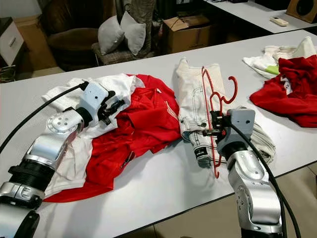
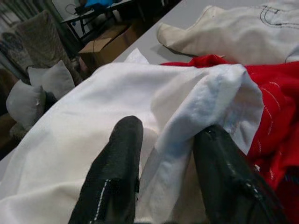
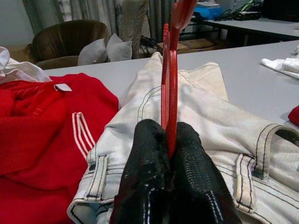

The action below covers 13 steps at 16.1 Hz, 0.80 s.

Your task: Hang hanger

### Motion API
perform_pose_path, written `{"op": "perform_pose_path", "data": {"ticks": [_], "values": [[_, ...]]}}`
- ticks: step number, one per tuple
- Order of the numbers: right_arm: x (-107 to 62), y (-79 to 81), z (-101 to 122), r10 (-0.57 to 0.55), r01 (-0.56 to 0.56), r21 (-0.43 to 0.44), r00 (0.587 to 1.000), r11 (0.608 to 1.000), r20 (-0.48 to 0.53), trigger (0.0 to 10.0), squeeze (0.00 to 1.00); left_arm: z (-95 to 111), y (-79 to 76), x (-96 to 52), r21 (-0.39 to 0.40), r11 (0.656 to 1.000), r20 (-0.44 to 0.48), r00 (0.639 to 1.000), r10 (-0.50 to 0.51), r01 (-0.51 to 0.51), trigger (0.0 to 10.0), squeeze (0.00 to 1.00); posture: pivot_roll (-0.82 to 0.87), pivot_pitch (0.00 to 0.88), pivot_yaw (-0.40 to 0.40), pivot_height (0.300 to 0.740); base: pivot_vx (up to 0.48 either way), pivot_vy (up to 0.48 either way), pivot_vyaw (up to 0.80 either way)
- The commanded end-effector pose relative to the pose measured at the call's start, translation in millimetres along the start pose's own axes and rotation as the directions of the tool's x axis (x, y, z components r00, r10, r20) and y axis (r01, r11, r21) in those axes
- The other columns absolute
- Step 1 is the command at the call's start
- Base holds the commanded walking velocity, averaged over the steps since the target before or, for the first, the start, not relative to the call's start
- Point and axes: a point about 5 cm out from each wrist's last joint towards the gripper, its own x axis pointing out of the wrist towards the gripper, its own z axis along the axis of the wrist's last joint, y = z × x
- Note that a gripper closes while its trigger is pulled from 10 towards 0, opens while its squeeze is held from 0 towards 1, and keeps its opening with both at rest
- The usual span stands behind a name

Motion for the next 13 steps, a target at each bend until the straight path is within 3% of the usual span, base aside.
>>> {"op": "perform_pose_path", "data": {"ticks": [1,9,13], "values": [[-1.1,3.3,1,0.01,-0.01,0.001,1.0,1.0,-0.002,10.0,0.0,5,6.1,0.3,-0.013,0.999,0.026,0.999,0.029,-0.029,0.0,0.0,-0.22,0.0,0.086,0.74,0.0,0.0,0.0],[0.8,7.3,-1,0.026,-0.026,-0.004,1.0,1.0,-0.004,10.0,0.0,7,11.3,-1.9,-0.049,0.998,0.067,0.997,0.039,-0.035,0.0,0.0,-0.22,0.0,0.083,0.74,0.0,0.0,0.0],[2.3,9.1,-1,0.037,-0.037,-0.005,0.999,0.999,-0.002,10.0,0.0,28,26.5,-6.4,-0.151,0.984,0.216,0.968,0.125,-0.094,0.0,0.0,-0.21,0.0,0.079,0.74,0.0,0.0,0.0]]}}
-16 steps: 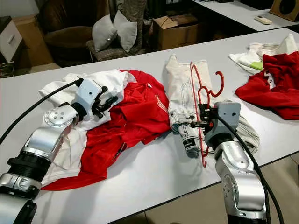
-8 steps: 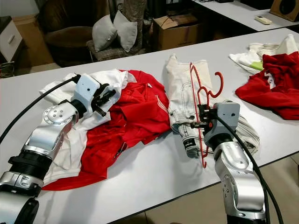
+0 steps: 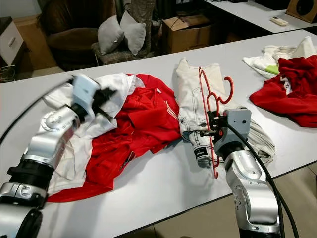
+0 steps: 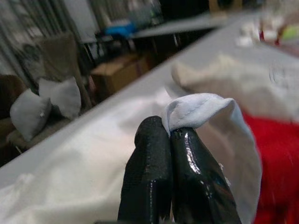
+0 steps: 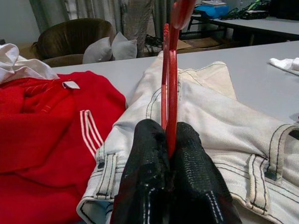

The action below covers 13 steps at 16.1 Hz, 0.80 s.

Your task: Hang hanger

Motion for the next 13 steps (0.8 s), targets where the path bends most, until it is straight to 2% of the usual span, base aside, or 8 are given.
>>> {"op": "perform_pose_path", "data": {"ticks": [1,3,4,5,7,9,10,13], "values": [[2.1,4.5,0,0.018,-0.018,-0.002,1.0,1.0,0.003,10.0,0.0,33,15.5,1.0,-0.056,0.997,0.159,0.986,0.059,-0.051,0.0,0.0,-0.21,0.0,0.078,0.74,0.0,0.0,0.0],[2.8,6.1,0,0.025,-0.025,0.0,1.0,1.0,0.005,10.0,0.0,46,23.2,-0.9,-0.088,0.994,0.225,0.971,0.082,-0.063,0.0,0.0,-0.2,0.0,0.081,0.74,0.0,0.0,0.0],[4.1,8.4,0,0.032,-0.032,0.004,0.999,0.999,0.009,10.0,0.0,70,34.0,-4.3,-0.133,0.99,0.325,0.942,0.085,-0.044,0.0,0.0,-0.19,0.0,0.082,0.74,0.0,0.0,0.0],[4.6,9.1,0,0.034,-0.034,0.006,0.999,0.999,0.011,10.0,0.0,79,37.3,-5.9,-0.143,0.989,0.362,0.929,0.079,-0.029,0.0,0.0,-0.19,0.0,0.082,0.74,0.0,0.0,0.0],[6.4,12.2,2,0.05,-0.051,0.028,0.998,0.998,0.041,10.0,0.0,157,59.3,-28.4,-0.089,0.99,0.61,0.791,-0.035,0.112,0.0,0.0,-0.18,0.0,0.084,0.74,0.0,0.0,0.0],[5.5,19.2,10,0.111,-0.12,0.087,0.989,0.989,0.103,10.0,0.0,189,69.8,-44.1,-0.048,0.989,0.678,0.731,-0.069,0.138,0.0,0.0,-0.16,0.0,0.08,0.74,0.0,0.0,0.0],[3.5,26.9,18,0.18,-0.202,0.13,0.97,0.971,0.166,10.0,0.0,201,77.6,-49.4,-0.018,0.995,0.671,0.739,-0.058,0.094,0.0,0.0,-0.16,0.0,0.08,0.74,0.0,0.0,0.0],[-1.9,41.9,31,0.327,-0.361,0.109,0.913,0.926,0.245,10.0,0.0,205,91.1,-51.8,0.041,0.999,0.593,0.805,-0.015,-0.012,0.0,0.0,-0.13,0.0,0.093,0.74,0.0,0.0,0.0]]}}
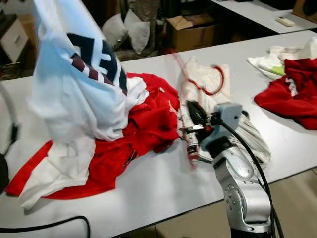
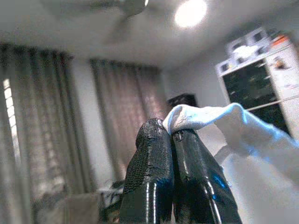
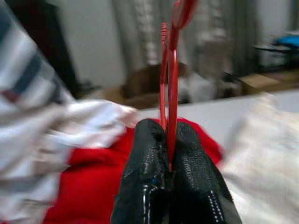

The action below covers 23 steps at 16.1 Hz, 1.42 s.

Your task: Hang hanger

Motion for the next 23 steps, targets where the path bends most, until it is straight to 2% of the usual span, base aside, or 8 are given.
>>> {"op": "perform_pose_path", "data": {"ticks": [1,8,11,12,17,20,22,23], "values": [[2.0,3.3,5,0.027,-0.027,-0.001,0.999,1.0,0.033,10.0,0.0,5,2.4,1.4,0.004,1.0,-0.007,1.0,0.004,-0.004,0.0,0.0,-0.13,0.0,0.098,0.74,0.0,0.0,0.0],[-9.9,-14.4,12,-0.075,0.075,-0.006,0.995,0.997,0.063,10.0,0.0,-38,0.2,14.1,0.069,0.993,-0.168,0.98,0.108,-0.097,0.0,0.0,-0.17,0.0,0.135,0.74,0.0,0.0,0.0],[-16.2,-31.6,15,-0.199,0.2,-0.014,0.977,0.98,0.074,10.0,0.0,-8,43.5,10.5,0.065,0.899,0.014,0.901,0.434,-0.434,0.0,0.0,-0.19,0.0,0.149,0.74,0.0,0.0,0.0],[-18.5,-32.8,16,-0.204,0.205,-0.006,0.976,0.979,0.074,10.0,0.0,16,43.6,17.3,-0.013,0.911,0.13,0.903,0.409,-0.411,0.0,0.0,-0.18,0.0,0.143,0.74,0.0,0.0,0.0],[-14.6,-25.6,13,-0.179,0.179,0.0,0.982,0.984,0.064,10.0,0.0,12,34.4,27.5,0.058,0.94,0.093,0.939,0.331,-0.337,0.0,0.0,-0.18,0.0,0.152,0.74,0.0,0.0,0.0],[-15.3,-24.5,11,-0.179,0.179,-0.002,0.982,0.984,0.058,10.0,0.0,-43,16.8,31.0,0.172,0.971,-0.278,0.938,0.208,-0.165,0.0,0.0,-0.17,0.0,0.149,0.74,0.0,0.0,0.0],[-11.0,-25.5,14,-0.173,0.174,-0.012,0.982,0.985,0.071,10.0,0.0,9,-4.1,71.8,0.063,0.995,0.048,0.996,0.079,-0.082,0.0,0.0,-0.18,0.0,0.151,0.74,0.0,0.0,0.0],[-9.6,-27.2,18,-0.181,0.182,-0.012,0.98,0.983,0.087,10.0,0.0,76,-1.8,85.3,-0.159,0.986,0.393,0.913,0.105,-0.045,0.0,0.0,-0.18,0.0,0.153,0.74,0.0,0.0,0.0]]}}
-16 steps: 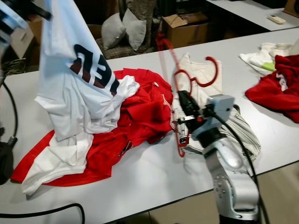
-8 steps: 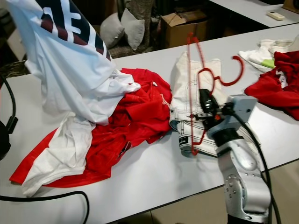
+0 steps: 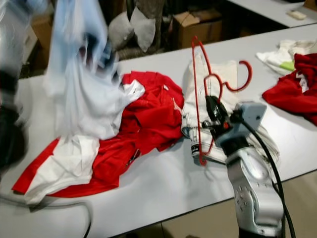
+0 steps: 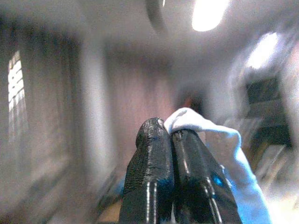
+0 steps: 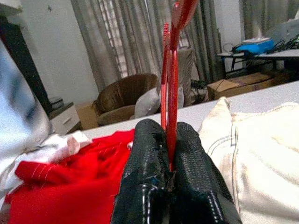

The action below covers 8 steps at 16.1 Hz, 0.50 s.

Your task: Hang hanger

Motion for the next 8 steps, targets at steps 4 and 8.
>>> {"op": "perform_pose_path", "data": {"ticks": [4,8], "values": [[1.7,-1.3,-1,-0.031,0.031,-0.002,0.999,1.0,0.011,10.0,0.0,20,14.1,-11.8,0.078,0.997,0.027,0.999,-0.023,0.021,0.0,0.0,-0.18,0.0,0.155,0.74,0.0,0.0,0.0],[4.2,3.7,-5,-0.006,0.006,-0.009,1.0,1.0,-0.004,10.0,0.0,-48,13.0,-61.0,0.151,0.98,-0.299,0.951,-0.08,0.129,0.0,0.0,-0.18,0.0,0.143,0.74,0.0,0.0,0.0]]}}
